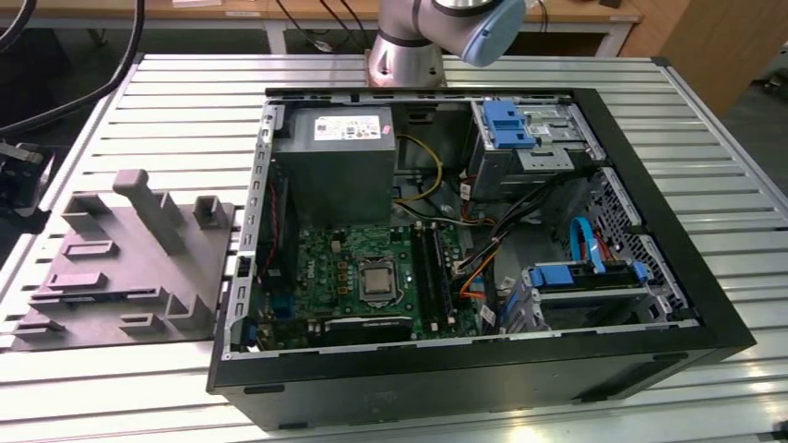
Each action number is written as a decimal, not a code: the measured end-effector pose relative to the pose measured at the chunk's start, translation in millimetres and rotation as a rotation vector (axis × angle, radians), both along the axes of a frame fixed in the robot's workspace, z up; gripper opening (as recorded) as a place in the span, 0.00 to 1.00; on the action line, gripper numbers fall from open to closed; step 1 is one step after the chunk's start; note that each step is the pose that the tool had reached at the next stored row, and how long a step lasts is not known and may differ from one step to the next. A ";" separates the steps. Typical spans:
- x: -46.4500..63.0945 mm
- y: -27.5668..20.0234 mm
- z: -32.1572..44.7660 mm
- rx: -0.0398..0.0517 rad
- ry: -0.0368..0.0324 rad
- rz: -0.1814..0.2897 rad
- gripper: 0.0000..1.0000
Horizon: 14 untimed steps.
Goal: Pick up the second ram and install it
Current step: 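Reach for the second ram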
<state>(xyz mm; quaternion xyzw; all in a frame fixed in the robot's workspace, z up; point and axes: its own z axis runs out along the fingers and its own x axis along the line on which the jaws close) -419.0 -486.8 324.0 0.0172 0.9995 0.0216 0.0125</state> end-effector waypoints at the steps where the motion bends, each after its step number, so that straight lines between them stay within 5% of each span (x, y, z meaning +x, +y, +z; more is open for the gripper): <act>1: -0.1 -0.4 -1.3 0.0001 0.0002 0.000 0.10; 14: -1.0 -7.3 -15.0 0.0001 0.0029 0.000 0.10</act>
